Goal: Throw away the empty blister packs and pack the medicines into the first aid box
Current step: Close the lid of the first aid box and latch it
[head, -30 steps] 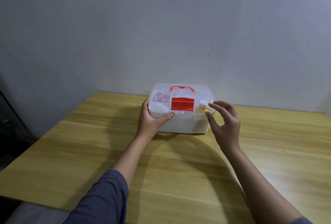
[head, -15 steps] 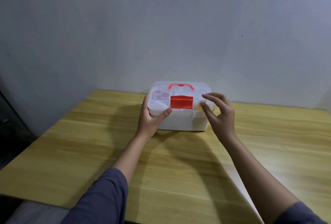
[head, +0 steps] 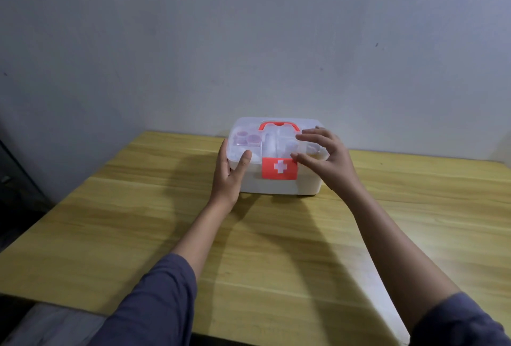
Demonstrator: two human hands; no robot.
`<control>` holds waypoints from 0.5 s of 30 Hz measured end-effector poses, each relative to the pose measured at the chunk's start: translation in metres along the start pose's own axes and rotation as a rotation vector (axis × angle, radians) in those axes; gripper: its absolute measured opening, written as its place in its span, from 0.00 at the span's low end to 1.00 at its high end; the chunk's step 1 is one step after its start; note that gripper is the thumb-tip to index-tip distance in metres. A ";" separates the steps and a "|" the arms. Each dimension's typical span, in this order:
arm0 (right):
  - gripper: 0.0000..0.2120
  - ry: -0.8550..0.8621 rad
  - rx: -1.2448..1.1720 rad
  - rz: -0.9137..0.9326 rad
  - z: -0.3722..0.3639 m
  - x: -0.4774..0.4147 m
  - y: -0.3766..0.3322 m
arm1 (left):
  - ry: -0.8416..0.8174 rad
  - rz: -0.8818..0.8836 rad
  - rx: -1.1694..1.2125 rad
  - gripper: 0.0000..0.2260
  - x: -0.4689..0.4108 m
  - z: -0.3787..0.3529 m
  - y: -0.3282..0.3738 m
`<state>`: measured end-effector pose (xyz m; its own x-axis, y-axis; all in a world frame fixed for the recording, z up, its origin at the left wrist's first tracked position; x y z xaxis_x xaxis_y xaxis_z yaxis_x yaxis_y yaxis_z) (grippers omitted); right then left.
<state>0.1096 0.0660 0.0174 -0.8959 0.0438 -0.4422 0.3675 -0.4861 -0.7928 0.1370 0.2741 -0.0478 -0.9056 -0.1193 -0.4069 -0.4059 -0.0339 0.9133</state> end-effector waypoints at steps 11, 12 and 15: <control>0.30 -0.009 0.325 0.181 -0.007 0.006 0.009 | -0.015 0.010 0.006 0.31 0.001 0.000 0.003; 0.30 -0.001 0.350 0.195 -0.007 0.006 0.009 | -0.013 0.007 0.004 0.31 0.002 0.000 0.004; 0.29 0.019 0.377 0.227 -0.009 0.007 0.010 | -0.005 0.003 0.010 0.34 0.002 0.000 0.003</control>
<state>0.1093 0.0696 0.0030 -0.7968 -0.0869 -0.5980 0.4347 -0.7699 -0.4673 0.1343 0.2735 -0.0462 -0.9076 -0.1148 -0.4039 -0.4040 -0.0234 0.9144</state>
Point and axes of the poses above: each hand's wrist, its own x-axis away from the middle knuckle, its own z-axis out of the back of the hand, y = z × x, the point moved 3 cm from there along -x, towards the middle knuckle, and after that the axes turned 4 degrees about -z, right-handed, at the moved point
